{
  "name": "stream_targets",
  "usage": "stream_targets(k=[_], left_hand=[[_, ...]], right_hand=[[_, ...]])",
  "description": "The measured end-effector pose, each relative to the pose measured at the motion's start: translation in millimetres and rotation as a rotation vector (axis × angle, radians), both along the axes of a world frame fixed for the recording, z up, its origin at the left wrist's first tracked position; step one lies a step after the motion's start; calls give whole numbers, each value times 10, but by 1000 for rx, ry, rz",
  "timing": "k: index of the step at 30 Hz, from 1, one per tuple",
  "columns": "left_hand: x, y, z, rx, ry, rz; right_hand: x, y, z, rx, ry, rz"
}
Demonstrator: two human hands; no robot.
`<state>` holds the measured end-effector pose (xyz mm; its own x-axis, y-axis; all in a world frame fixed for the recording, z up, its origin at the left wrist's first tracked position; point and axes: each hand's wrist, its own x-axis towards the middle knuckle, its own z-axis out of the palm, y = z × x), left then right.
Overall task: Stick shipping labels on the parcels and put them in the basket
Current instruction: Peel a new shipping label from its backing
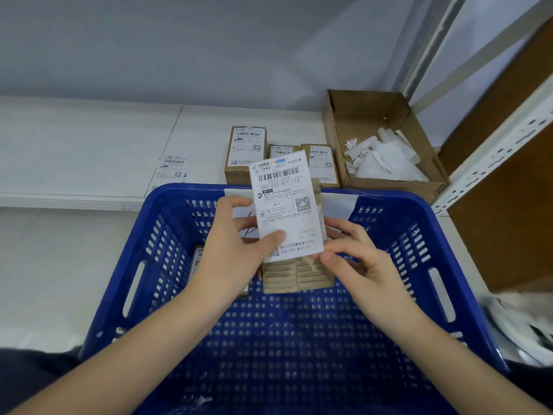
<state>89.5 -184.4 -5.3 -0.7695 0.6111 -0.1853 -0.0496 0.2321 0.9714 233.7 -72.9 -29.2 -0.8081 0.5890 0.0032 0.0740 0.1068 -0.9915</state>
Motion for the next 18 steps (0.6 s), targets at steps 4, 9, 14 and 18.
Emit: stream_targets(k=[4, 9, 14, 18], left_hand=[[71, -22, -71, -11, 175, -24], [186, -51, -107, -127, 267, -184], [251, -45, -112, -144, 242, -207], [234, -30, -131, -130, 236, -193]], right_hand=[[-12, -22, -15, 15, 11, 0], [-8, -61, -140, 139, -6, 14], [-3, -70, -189, 210, -19, 2], [-6, -80, -178, 242, -21, 1]])
